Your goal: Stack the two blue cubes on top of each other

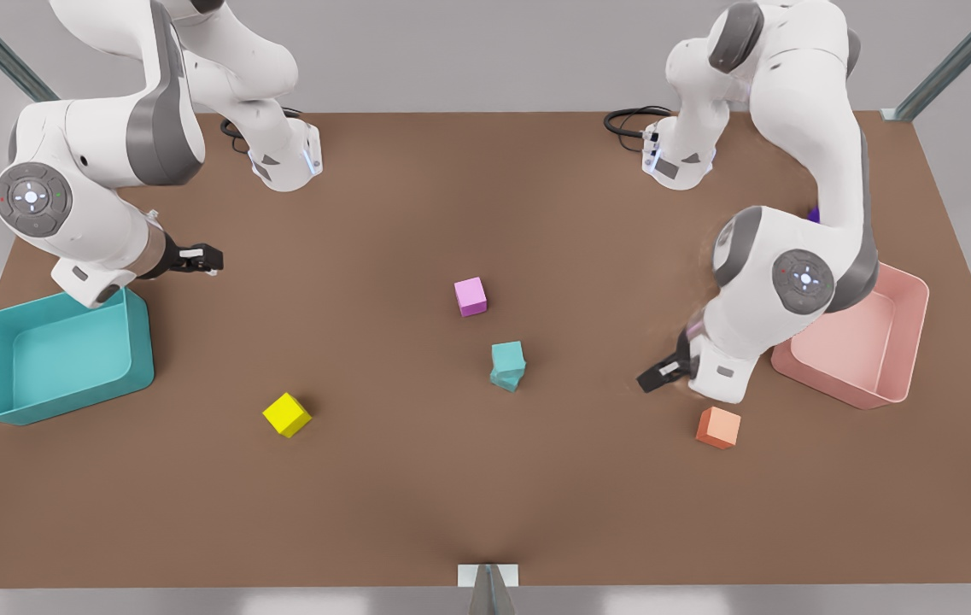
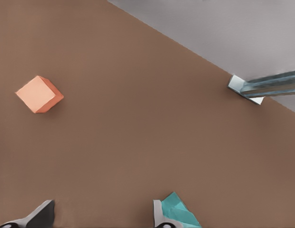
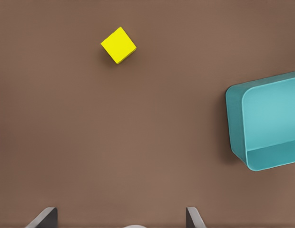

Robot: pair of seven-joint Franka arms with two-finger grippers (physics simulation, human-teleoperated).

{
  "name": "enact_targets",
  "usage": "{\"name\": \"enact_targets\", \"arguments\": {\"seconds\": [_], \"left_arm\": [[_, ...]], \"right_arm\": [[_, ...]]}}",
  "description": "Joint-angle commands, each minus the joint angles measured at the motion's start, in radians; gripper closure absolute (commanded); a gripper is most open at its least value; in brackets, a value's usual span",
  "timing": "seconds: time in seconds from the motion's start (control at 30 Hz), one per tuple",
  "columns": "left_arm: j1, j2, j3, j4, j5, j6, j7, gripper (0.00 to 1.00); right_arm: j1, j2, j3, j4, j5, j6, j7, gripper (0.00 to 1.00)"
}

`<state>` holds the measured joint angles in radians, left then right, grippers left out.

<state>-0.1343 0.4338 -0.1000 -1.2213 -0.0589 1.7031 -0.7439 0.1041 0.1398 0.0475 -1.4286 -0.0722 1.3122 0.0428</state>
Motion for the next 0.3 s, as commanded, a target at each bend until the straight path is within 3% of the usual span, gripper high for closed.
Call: {"name": "enact_targets", "arguments": {"seconds": [0.0,0.07,0.1,0.27], "left_arm": [[0.084,-0.044,-0.004,-0.001,0.100,-0.376,0.491,0.00],[0.185,-0.274,-0.046,-0.343,0.110,-0.223,0.736,0.00],[0.183,-0.265,-0.049,-0.268,0.108,-0.303,0.739,0.00],[0.170,-0.247,-0.047,-0.245,0.087,-0.355,0.736,0.00]], "right_arm": [[0.000,-0.002,0.000,0.000,0.000,-0.001,0.011,0.00],[0.000,0.000,0.000,0.000,0.000,-0.001,0.011,0.00],[0.000,0.000,0.000,0.000,0.000,-0.001,0.011,0.00],[0.000,0.000,0.000,0.000,0.000,-0.001,0.011,0.00]]}}
